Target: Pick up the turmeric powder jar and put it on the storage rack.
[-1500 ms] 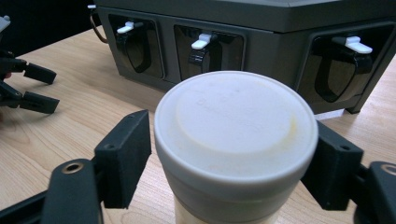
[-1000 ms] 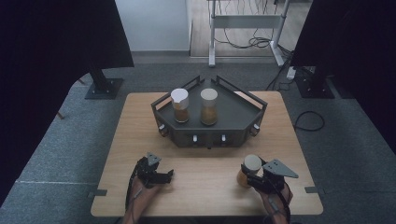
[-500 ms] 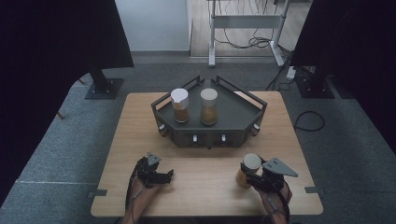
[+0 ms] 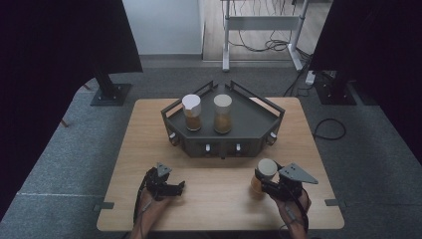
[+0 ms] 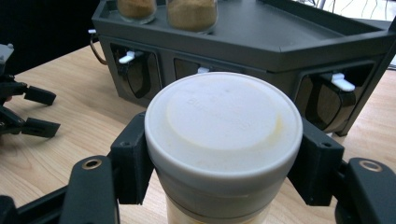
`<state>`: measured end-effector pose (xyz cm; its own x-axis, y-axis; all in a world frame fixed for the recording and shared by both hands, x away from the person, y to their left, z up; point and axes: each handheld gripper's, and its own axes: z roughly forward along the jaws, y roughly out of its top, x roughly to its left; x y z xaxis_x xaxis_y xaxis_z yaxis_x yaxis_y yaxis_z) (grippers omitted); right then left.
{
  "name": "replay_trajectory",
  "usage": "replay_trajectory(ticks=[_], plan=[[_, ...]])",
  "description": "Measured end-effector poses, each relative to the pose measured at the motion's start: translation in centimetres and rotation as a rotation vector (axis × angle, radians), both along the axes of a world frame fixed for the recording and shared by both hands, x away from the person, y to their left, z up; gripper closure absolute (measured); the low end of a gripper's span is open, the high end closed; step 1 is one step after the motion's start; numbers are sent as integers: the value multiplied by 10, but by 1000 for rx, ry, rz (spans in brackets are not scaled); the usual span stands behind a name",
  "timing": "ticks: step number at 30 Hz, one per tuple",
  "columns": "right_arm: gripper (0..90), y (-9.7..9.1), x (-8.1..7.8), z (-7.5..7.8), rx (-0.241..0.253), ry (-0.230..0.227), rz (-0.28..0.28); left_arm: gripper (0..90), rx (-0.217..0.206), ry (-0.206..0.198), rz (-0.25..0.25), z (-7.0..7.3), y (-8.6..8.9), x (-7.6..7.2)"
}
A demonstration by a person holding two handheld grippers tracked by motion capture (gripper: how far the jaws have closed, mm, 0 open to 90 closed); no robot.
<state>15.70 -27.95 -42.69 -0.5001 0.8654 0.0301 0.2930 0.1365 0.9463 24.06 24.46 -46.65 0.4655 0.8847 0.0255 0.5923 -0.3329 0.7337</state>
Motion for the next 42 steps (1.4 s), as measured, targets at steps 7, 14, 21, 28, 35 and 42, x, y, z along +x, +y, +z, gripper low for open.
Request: replay_trajectory(ticks=[7,14,21,28,35,42], plan=[[331,1,3,9,5,-10,-1,16,-1,0,0,0,0,0],[331,4,7,19,6,-28,7,16,-1,0,-1,0,0,0],[332,7,13,27,9,-40,5,16,-1,0,-2,0,0,0],[332,8,21,37,14,-40,2,16,-1,0,-2,0,0,0],[331,10,27,46,10,-35,-4,16,-1,0,-3,0,0,0],[332,12,31,54,7,-42,-7,16,0,0,-3,0,0,0]])
